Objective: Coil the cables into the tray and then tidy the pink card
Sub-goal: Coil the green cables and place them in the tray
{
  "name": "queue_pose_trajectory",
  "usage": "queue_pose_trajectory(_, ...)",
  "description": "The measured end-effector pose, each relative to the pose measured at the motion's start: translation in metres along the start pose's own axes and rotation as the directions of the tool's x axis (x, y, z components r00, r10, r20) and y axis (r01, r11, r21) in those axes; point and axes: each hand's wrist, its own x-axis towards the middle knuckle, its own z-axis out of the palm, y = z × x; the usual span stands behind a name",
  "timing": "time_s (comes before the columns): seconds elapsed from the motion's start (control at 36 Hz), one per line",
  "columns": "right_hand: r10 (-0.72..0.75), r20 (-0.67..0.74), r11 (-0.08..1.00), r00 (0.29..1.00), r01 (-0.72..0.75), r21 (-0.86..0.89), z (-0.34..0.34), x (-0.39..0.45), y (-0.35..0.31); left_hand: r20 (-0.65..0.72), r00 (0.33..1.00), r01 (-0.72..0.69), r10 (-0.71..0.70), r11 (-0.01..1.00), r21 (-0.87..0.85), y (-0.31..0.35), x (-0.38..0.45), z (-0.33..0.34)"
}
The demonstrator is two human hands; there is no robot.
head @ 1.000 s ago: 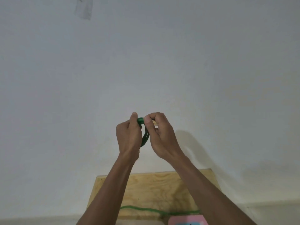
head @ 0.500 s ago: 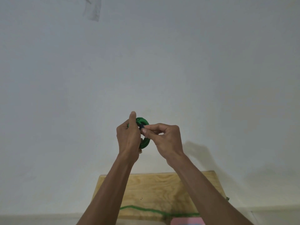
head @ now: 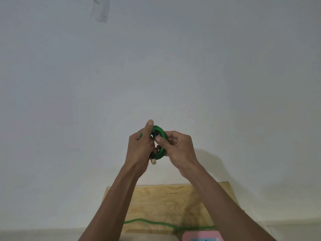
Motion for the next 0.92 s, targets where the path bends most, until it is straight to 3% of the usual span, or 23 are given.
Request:
queue_pose_trajectory(0.06,-0.070,-0.097,0.985,0.993,0.053,-0.165,0.003,-0.001,0.006,0.013,1.000,-0.023,0.022,0.997,0.067,-0.001,-0.002,0.002)
queue_pose_trajectory(0.17,-0.166,-0.187,0.947,0.968,0.104,-0.303,0.007,-0.006,0.010,0.031,0.996,-0.087,0.083,0.987,0.136,-0.007,-0.006,0.003)
queue_pose_trajectory(0.33,-0.191,-0.127,0.934,0.973,0.140,-0.330,0.003,-0.006,0.009,0.019,0.996,-0.088,0.086,0.990,0.112,-0.017,-0.006,0.001)
queue_pose_trajectory(0.56,-0.395,-0.116,0.793,0.911,0.274,-0.544,0.002,-0.007,0.024,0.050,0.997,-0.057,0.054,0.996,0.066,-0.028,-0.010,0.006)
queue_pose_trajectory(0.69,-0.395,-0.172,0.774,0.902,0.227,-0.591,0.000,-0.005,0.033,0.101,0.995,0.006,-0.010,0.999,0.046,-0.035,-0.006,0.004)
queue_pose_trajectory(0.92,-0.452,-0.125,0.735,0.883,0.290,-0.613,-0.001,-0.009,0.039,0.074,0.996,-0.047,0.040,0.994,0.097,-0.046,-0.009,-0.001)
